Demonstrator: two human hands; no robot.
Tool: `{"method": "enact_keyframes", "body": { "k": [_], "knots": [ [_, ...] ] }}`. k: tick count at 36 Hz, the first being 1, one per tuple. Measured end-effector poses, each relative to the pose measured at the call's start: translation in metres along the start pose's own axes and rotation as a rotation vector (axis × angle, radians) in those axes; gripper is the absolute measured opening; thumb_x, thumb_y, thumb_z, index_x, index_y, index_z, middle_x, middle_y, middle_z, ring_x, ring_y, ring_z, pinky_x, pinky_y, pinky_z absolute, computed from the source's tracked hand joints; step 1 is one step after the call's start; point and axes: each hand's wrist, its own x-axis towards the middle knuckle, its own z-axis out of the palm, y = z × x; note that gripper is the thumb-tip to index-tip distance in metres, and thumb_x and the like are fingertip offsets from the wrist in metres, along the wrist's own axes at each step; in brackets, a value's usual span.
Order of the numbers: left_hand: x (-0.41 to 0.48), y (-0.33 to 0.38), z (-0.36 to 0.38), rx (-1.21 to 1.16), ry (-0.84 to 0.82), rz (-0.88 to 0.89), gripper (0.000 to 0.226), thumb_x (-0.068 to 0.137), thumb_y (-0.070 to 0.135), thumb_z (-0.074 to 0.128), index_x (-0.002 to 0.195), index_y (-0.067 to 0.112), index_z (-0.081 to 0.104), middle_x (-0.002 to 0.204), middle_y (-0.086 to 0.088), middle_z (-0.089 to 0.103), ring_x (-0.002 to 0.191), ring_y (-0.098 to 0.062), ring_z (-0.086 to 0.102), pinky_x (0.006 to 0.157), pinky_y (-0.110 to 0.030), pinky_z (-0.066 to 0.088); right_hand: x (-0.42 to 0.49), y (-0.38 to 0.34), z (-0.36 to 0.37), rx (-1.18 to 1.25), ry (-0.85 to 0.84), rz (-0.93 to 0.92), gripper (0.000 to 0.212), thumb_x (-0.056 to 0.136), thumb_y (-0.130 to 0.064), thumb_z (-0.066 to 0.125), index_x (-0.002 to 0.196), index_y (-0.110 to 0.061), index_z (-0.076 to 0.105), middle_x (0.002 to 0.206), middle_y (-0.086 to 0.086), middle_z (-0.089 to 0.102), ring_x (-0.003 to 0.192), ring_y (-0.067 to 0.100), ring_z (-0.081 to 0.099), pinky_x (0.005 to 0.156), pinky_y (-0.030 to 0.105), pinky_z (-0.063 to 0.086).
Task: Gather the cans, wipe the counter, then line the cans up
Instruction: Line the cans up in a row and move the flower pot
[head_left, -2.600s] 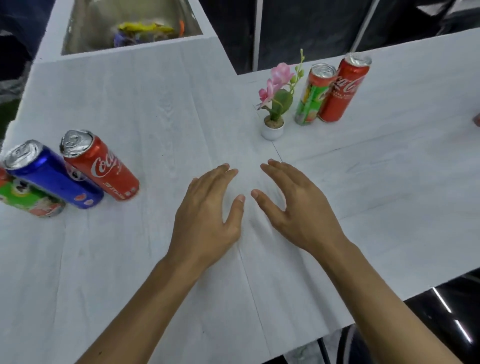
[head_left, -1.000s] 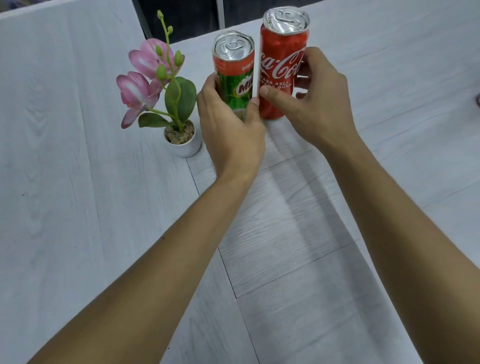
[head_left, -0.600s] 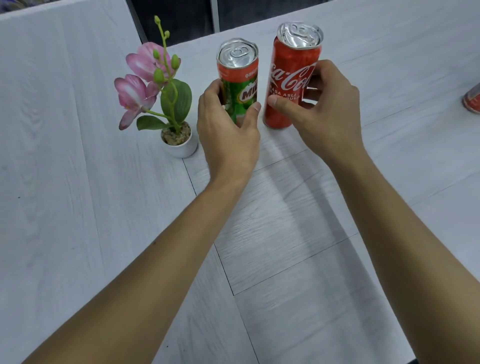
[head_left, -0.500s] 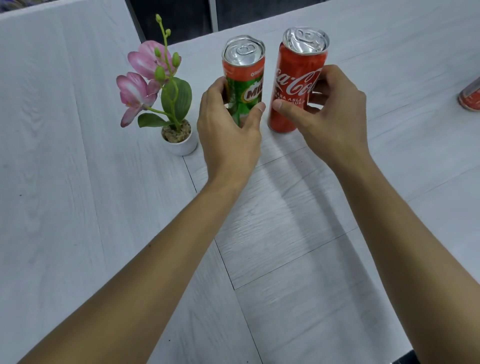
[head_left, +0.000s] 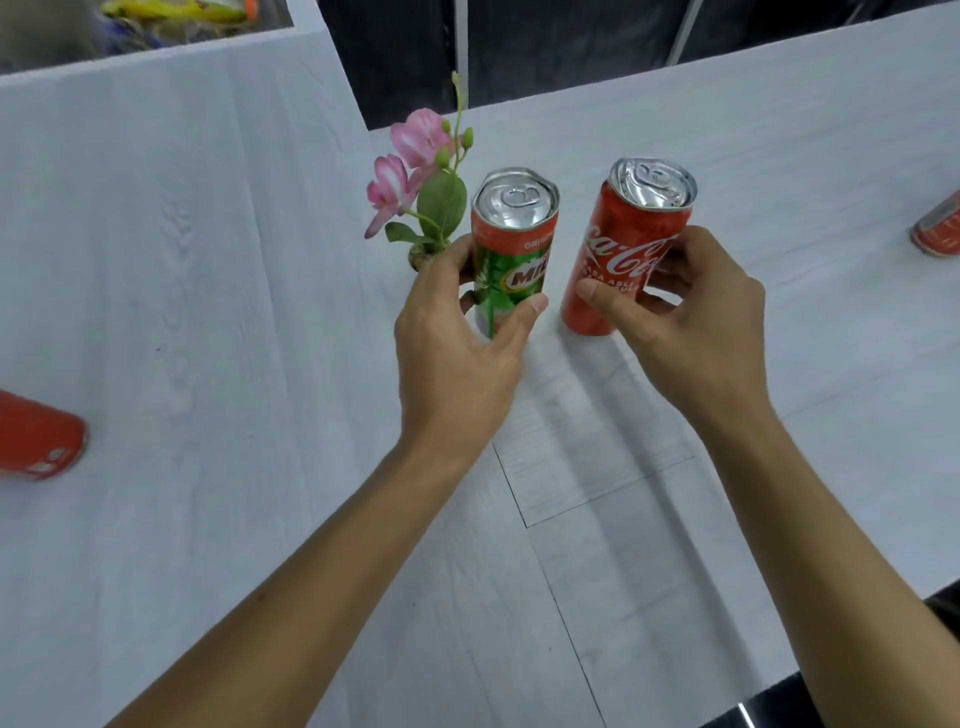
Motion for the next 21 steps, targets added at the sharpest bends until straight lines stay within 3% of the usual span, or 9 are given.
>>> {"method": "enact_keyframes", "body": {
  "k": [7, 11, 14, 21],
  "knots": [
    [-0.023, -0.005, -0.05, 0.017, 0.024, -0.045, 0.064, 0.083, 0.029, 0.084, 0.14, 0.021, 0.055, 0.127, 0.016, 0.06, 0.112, 0.004, 0.06, 0.087, 0.001, 0.042, -0.039, -0.029, 0.023, 0.02, -0.043, -0.035, 0.071, 0.074, -0.049, 0.086, 0.133, -0.019, 0.06, 0.114, -0.014, 0.069, 0.101, -0.004, 0.067, 0.082, 0.012, 0.056],
    [-0.034, -0.01, -0.081, 0.032, 0.051, -0.059, 0.064, 0.083, 0.028, 0.085, 0.14, 0.021, 0.056, 0.132, 0.009, 0.063, 0.117, -0.003, 0.061, 0.088, 0.001, 0.042, -0.061, -0.044, 0.04, 0.034, -0.075, -0.052, 0.071, 0.074, -0.05, 0.086, 0.133, -0.022, 0.059, 0.104, -0.024, 0.063, 0.096, -0.016, 0.061, 0.076, 0.004, 0.051],
    [-0.042, -0.015, -0.103, 0.05, 0.079, -0.071, 0.065, 0.083, 0.029, 0.085, 0.14, 0.022, 0.055, 0.133, 0.009, 0.063, 0.119, -0.004, 0.06, 0.087, 0.004, 0.041, -0.076, -0.056, 0.053, 0.05, -0.098, -0.063, 0.071, 0.074, -0.049, 0.087, 0.133, -0.021, 0.059, 0.104, -0.022, 0.063, 0.098, -0.017, 0.06, 0.078, 0.005, 0.051],
    [-0.05, -0.024, -0.155, 0.056, 0.144, -0.08, 0.063, 0.083, 0.025, 0.085, 0.139, 0.017, 0.057, 0.131, 0.005, 0.065, 0.118, -0.004, 0.062, 0.091, -0.002, 0.044, -0.101, -0.087, 0.089, 0.059, -0.159, -0.112, 0.071, 0.076, -0.047, 0.086, 0.135, -0.02, 0.058, 0.111, -0.018, 0.064, 0.094, -0.015, 0.059, 0.077, 0.0, 0.048]
  ]
}}
